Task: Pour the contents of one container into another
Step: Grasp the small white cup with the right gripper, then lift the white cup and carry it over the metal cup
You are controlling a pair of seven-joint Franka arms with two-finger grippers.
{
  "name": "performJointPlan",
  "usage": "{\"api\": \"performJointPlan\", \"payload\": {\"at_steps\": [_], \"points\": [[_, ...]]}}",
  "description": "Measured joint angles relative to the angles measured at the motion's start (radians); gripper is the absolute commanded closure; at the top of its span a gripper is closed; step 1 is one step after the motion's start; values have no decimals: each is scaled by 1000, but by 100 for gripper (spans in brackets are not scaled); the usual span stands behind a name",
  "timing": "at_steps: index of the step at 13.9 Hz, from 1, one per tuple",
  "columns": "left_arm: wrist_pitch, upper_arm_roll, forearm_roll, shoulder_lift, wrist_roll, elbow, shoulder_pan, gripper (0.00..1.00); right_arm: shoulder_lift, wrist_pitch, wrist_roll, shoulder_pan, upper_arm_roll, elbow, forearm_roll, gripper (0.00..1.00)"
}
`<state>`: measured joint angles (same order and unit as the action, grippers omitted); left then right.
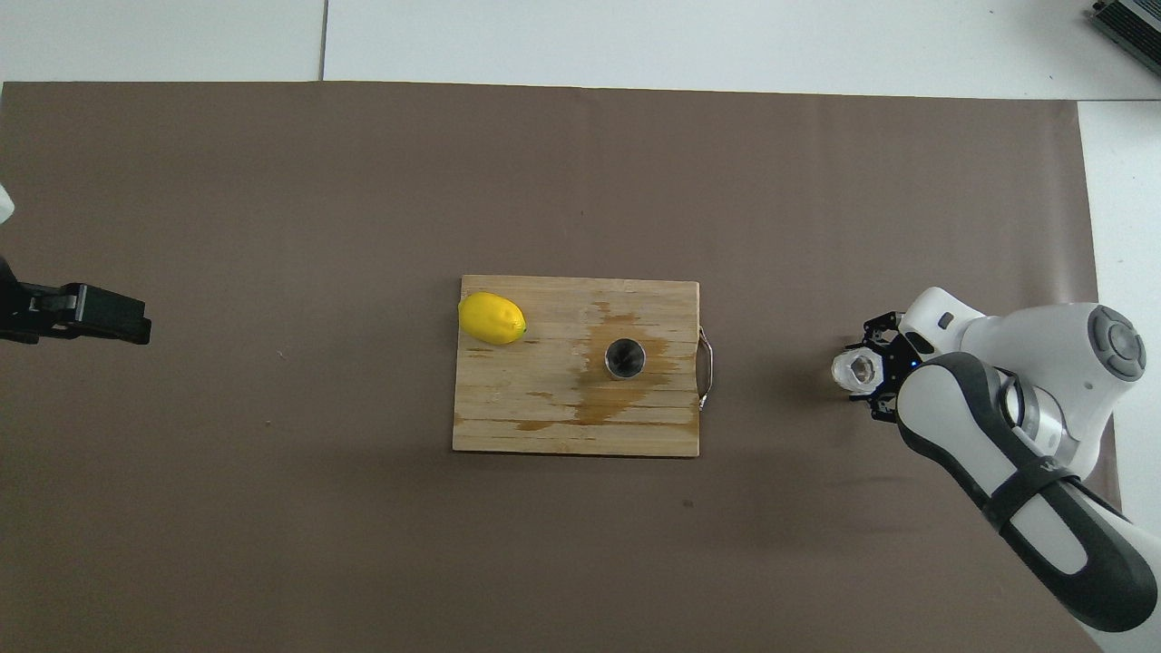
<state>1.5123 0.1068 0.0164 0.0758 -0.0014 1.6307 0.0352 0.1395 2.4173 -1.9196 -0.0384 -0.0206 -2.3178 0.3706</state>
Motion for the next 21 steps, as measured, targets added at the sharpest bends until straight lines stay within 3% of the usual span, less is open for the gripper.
{"api": "performJointPlan", "payload": {"at_steps": [1,3,9,13,21], "points": [[0,0,-1,0,2,2,0,0,0,0,0,-1,0,0,1,78],[0,-1,-1,0,29,4,1,0,0,0,0,-1,0,0,5,81],[6,-3,-1,0,44,10,1,0,-9,0,3,3,13,20,40,82],[24,-3,-1,0,43,12,3,0,-51,-7,101,6,77,53,41,82],[59,1,7,0,22,12,1,0,-71,-212,409,56,169,239,-14,81]]}}
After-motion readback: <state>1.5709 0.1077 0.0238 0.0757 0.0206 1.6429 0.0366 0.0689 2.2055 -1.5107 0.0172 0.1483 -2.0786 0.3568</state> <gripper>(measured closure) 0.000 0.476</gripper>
